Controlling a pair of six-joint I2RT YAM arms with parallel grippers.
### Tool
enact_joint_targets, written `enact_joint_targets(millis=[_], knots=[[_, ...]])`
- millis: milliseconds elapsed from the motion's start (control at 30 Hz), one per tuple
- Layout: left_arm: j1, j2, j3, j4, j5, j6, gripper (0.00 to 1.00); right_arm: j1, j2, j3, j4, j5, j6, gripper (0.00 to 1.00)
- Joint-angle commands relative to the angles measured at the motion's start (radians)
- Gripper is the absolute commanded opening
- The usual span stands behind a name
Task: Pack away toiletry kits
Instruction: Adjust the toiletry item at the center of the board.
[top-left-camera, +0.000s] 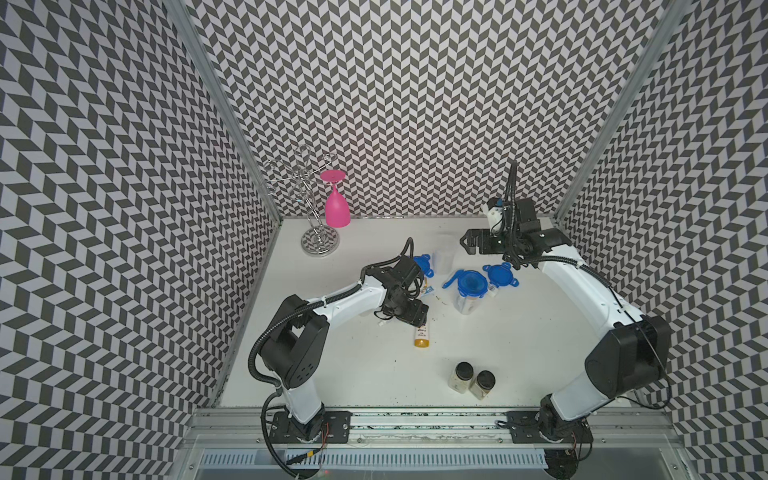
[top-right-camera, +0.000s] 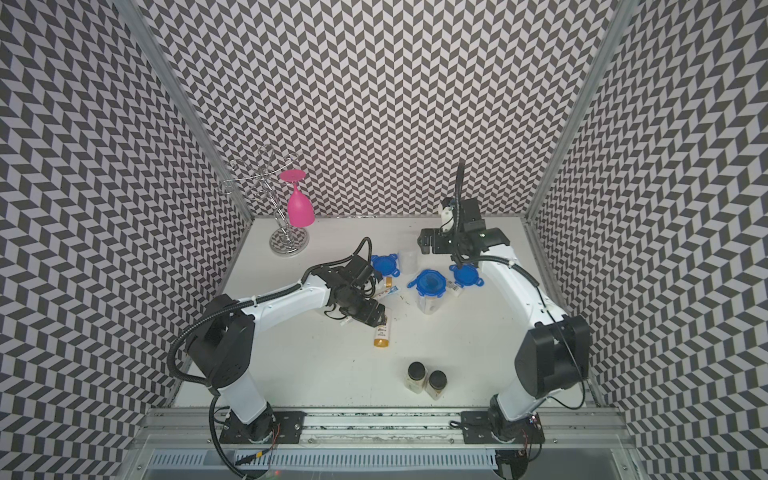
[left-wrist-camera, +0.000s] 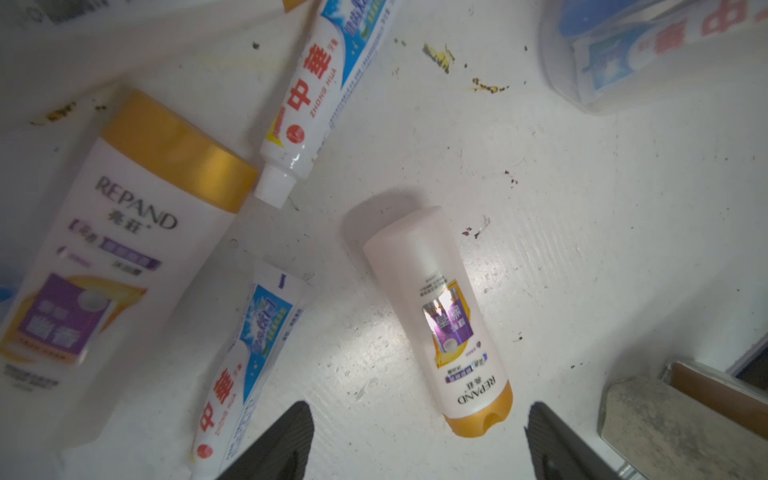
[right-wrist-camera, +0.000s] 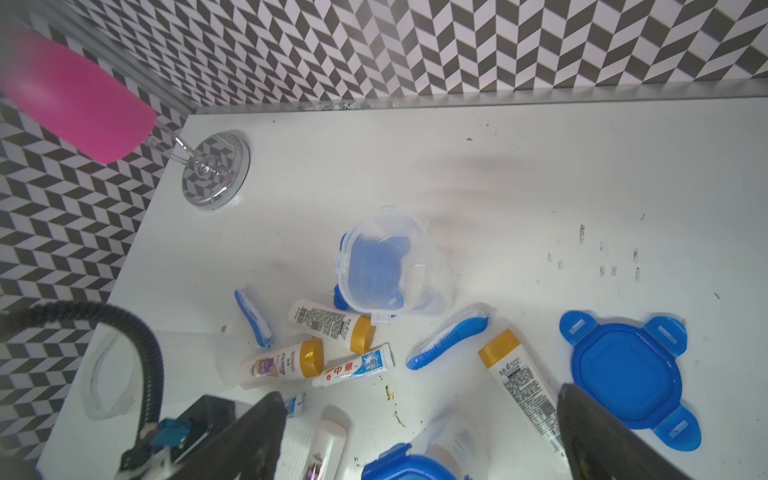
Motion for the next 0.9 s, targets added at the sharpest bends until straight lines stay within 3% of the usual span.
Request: enact_joint_targets(millis=[0,267,600,867], knots=[[-0.025,0.031,-0.002,0.059,0.008,-0.024,0.82,0.008,-0.06,-0.01,0.082,0.012,-0.02,1.0],[-0.033,0.045,-0.044,0.108,0.02,-0.065,0.74,0.005,-0.103,-0.064,0.086,-0.003,-0.018,1.0],[-0.109,0.033,-0.139,0.134,0.142,-0.037,0.74,0.005,-0.11,-0.044,0.074,0.034,-0.039,1.0],[-0.116,-0.017,-0.129,0.213,0.219,0.012,0.74,0.005,-0.097,-0.05,0.085,0.029,-0.047,1.0]])
